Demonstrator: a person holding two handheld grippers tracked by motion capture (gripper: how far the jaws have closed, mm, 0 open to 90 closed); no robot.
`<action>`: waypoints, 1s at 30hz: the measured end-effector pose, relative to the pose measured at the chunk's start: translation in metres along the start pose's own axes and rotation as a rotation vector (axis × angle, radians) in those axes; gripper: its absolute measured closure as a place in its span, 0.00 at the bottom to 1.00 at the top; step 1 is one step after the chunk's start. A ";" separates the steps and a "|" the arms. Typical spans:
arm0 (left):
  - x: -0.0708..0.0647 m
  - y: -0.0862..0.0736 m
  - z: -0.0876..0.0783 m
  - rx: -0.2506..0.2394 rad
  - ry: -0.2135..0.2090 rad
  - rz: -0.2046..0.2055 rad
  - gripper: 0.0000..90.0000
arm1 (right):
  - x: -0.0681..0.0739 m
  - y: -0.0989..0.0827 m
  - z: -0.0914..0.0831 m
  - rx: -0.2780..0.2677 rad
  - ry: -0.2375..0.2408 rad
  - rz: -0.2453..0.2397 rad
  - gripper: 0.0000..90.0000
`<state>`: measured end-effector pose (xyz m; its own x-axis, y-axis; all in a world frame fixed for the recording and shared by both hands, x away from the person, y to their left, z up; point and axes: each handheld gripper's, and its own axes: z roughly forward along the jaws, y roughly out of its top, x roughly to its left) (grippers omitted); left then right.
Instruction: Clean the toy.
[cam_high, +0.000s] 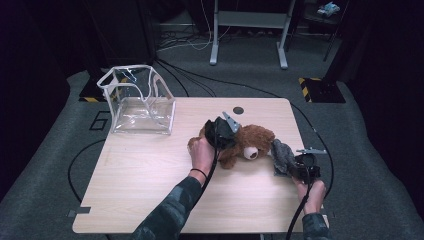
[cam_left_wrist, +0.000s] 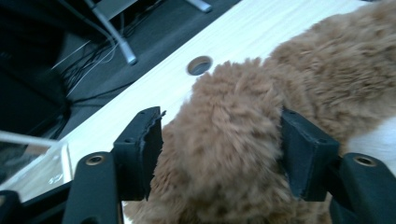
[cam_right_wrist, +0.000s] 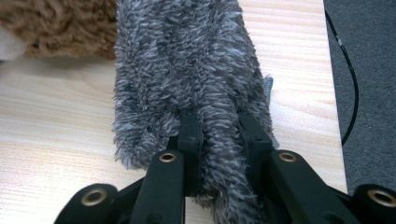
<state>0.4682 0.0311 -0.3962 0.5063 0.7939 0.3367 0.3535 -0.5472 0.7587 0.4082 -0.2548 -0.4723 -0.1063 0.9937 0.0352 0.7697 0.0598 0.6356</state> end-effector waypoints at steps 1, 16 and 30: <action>0.001 -0.001 0.002 0.007 0.002 -0.006 0.35 | 0.000 0.000 0.001 -0.001 0.002 -0.003 0.83; 0.000 -0.024 0.007 0.131 -0.113 -0.049 0.36 | -0.002 -0.003 0.002 -0.002 0.011 -0.005 0.83; 0.016 -0.011 0.007 0.061 0.071 -0.071 0.34 | -0.005 -0.004 0.000 -0.002 0.012 0.002 0.83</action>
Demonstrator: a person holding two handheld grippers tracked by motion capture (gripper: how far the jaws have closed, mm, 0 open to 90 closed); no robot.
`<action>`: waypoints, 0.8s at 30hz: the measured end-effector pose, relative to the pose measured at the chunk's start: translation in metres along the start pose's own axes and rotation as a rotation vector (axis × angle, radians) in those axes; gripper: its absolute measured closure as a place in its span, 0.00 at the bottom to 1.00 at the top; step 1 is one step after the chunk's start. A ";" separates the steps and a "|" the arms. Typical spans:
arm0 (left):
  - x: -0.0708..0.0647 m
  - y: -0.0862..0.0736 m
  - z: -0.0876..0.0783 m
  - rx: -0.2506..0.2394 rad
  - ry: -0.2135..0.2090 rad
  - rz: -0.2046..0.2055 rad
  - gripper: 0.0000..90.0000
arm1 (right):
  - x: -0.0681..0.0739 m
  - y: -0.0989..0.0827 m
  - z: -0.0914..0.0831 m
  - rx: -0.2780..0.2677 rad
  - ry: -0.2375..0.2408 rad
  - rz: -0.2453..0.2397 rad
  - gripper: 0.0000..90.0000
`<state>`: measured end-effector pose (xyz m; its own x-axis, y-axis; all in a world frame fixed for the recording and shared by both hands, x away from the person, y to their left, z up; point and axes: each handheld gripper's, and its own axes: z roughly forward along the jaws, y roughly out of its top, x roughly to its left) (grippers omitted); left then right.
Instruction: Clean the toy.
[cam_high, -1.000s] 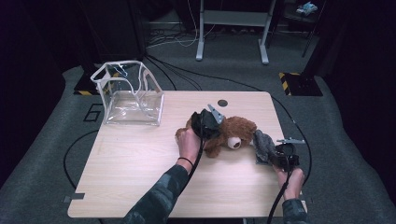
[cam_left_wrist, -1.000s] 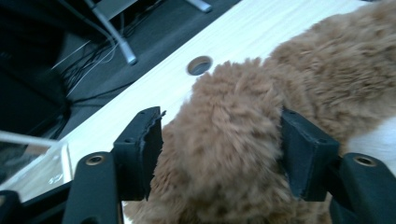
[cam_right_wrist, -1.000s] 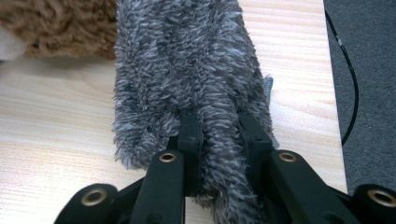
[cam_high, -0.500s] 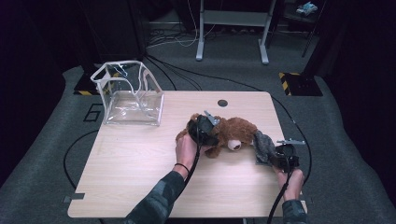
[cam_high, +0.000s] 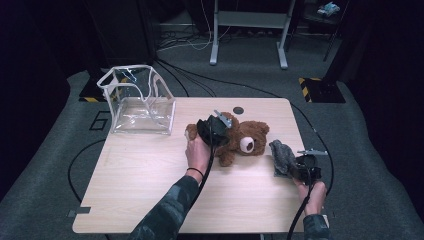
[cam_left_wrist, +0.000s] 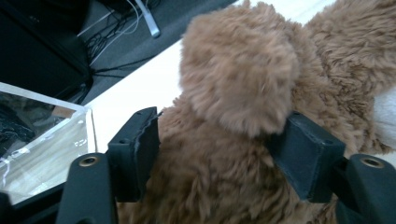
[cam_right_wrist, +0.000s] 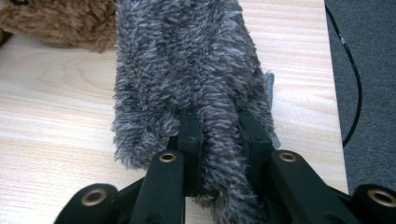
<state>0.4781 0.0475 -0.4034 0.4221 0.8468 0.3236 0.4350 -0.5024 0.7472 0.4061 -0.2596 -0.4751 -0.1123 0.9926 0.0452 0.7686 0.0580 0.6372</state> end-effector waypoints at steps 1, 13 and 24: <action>0.001 -0.002 -0.001 -0.007 -0.005 -0.011 0.33 | -0.001 0.000 0.000 -0.001 0.000 -0.004 0.83; -0.002 -0.018 -0.003 -0.020 -0.069 -0.025 0.33 | 0.001 0.000 0.000 -0.005 0.014 0.005 0.83; 0.005 -0.016 0.010 0.001 -0.034 -0.020 0.44 | 0.000 0.000 0.000 -0.006 0.019 0.001 0.83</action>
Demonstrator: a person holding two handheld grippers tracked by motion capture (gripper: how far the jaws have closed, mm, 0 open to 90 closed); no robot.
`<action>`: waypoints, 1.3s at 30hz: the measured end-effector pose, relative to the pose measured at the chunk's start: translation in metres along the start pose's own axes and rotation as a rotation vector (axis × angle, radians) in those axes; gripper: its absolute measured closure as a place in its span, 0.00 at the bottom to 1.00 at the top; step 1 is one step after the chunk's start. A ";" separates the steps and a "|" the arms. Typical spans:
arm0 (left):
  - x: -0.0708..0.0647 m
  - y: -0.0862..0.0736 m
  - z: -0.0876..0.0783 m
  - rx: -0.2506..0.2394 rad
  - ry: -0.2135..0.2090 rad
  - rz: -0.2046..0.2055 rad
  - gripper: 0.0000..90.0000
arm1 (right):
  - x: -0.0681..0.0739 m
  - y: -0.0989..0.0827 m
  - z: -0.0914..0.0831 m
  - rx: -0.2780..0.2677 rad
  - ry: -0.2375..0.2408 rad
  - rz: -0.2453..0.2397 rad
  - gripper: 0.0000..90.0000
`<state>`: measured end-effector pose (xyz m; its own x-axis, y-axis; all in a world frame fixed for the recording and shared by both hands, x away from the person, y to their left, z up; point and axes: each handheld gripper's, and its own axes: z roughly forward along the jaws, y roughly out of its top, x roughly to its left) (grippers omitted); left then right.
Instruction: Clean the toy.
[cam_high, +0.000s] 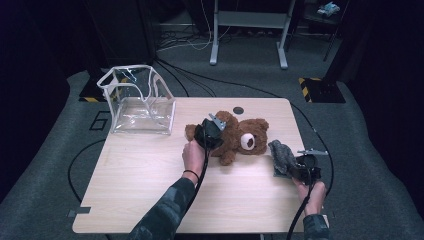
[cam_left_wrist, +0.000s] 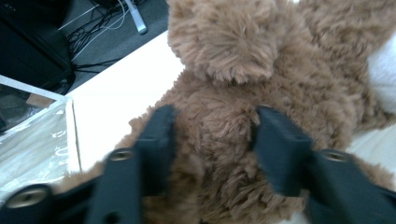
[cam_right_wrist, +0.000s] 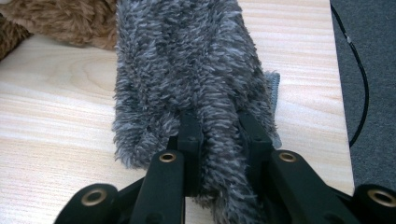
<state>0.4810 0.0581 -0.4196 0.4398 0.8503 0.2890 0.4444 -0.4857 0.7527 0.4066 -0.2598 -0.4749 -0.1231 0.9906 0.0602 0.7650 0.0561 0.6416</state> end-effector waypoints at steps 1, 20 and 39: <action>0.000 0.000 -0.002 -0.009 -0.007 -0.004 0.41 | 0.001 0.000 -0.001 0.005 0.000 0.011 0.83; 0.011 -0.035 0.022 0.076 -0.065 -0.086 0.28 | -0.001 -0.002 0.000 -0.005 0.011 0.006 0.83; 0.010 -0.033 0.033 0.012 -0.147 -0.070 0.97 | -0.007 -0.005 -0.002 0.000 0.011 0.022 0.83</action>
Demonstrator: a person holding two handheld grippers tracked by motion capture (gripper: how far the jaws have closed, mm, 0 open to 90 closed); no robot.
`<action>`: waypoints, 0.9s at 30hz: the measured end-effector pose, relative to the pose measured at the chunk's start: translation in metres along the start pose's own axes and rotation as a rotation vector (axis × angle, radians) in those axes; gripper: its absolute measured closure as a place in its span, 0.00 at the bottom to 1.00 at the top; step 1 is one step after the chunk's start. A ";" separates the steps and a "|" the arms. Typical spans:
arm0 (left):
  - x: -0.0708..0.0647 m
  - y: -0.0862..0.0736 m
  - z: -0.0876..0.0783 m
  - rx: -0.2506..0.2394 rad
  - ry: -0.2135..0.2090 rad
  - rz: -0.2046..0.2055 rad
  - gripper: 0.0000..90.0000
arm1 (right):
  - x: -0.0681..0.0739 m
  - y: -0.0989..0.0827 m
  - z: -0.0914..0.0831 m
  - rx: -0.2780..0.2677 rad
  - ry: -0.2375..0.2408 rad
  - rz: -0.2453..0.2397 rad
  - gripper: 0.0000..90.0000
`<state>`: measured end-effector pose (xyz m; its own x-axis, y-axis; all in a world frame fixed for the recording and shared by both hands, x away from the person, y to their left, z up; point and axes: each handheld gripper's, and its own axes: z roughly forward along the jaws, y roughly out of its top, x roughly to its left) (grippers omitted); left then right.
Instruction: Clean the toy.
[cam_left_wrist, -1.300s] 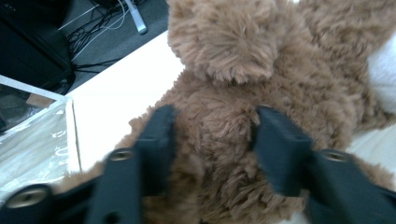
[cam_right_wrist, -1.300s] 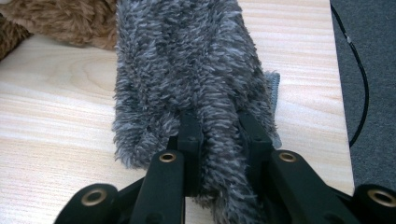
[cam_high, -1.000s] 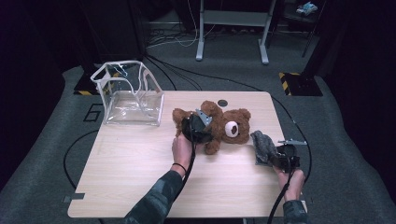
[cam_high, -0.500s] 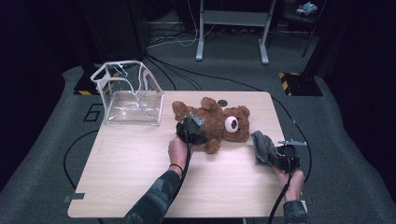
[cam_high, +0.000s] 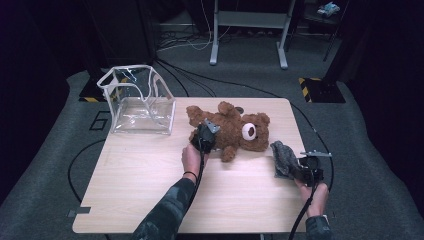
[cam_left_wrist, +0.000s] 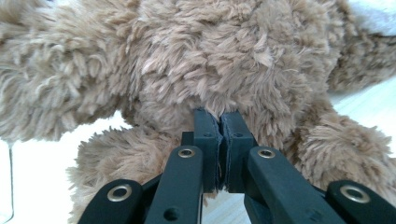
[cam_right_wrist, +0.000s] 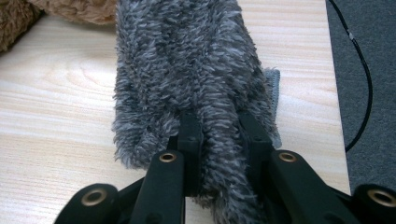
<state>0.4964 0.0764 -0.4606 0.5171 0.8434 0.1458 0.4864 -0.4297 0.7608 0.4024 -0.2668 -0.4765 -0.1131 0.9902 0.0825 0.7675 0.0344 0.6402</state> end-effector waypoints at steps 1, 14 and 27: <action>0.001 -0.001 -0.001 -0.008 -0.007 0.001 0.98 | 0.000 0.000 0.000 0.000 0.001 0.000 0.83; 0.016 -0.011 -0.024 -0.027 -0.109 -0.032 0.99 | 0.002 0.000 -0.001 -0.004 0.005 0.002 0.83; 0.023 -0.013 -0.025 0.097 -0.058 -0.061 0.43 | 0.008 0.002 0.000 -0.008 0.012 -0.008 0.83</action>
<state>0.4848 0.1096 -0.4512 0.5230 0.8501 0.0618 0.5830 -0.4096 0.7017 0.4030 -0.2585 -0.4746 -0.1268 0.9881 0.0868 0.7618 0.0409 0.6466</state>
